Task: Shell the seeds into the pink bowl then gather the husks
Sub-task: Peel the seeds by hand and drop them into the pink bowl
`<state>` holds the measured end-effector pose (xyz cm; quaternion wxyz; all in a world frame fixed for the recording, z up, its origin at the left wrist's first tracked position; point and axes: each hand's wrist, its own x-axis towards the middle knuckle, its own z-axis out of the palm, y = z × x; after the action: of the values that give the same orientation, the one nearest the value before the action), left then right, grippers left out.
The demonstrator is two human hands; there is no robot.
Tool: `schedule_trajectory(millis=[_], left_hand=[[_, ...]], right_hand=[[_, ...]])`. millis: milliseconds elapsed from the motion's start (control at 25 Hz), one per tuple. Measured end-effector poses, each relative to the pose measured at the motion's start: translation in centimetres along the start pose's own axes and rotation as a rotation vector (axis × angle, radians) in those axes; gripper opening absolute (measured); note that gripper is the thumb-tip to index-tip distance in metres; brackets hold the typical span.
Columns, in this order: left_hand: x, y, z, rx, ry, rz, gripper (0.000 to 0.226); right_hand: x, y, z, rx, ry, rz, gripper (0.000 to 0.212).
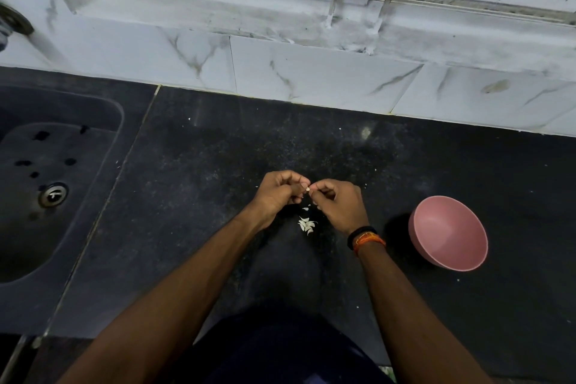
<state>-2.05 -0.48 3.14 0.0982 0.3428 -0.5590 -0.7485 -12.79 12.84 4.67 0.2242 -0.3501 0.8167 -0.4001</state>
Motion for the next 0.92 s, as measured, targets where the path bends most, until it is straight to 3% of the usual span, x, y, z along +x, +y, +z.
schedule_trajectory(millis=[640, 920], left_hand=[[0.04, 0.25, -0.22, -0.008, -0.011, -0.022, 0.01], [-0.25, 0.4, -0.15, -0.066, -0.038, -0.039, 0.01]], right_hand=[[-0.04, -0.23, 0.39, -0.122, 0.026, -0.104, 0.007], [-0.05, -0.29, 0.56, -0.118, 0.023, -0.043, 0.005]])
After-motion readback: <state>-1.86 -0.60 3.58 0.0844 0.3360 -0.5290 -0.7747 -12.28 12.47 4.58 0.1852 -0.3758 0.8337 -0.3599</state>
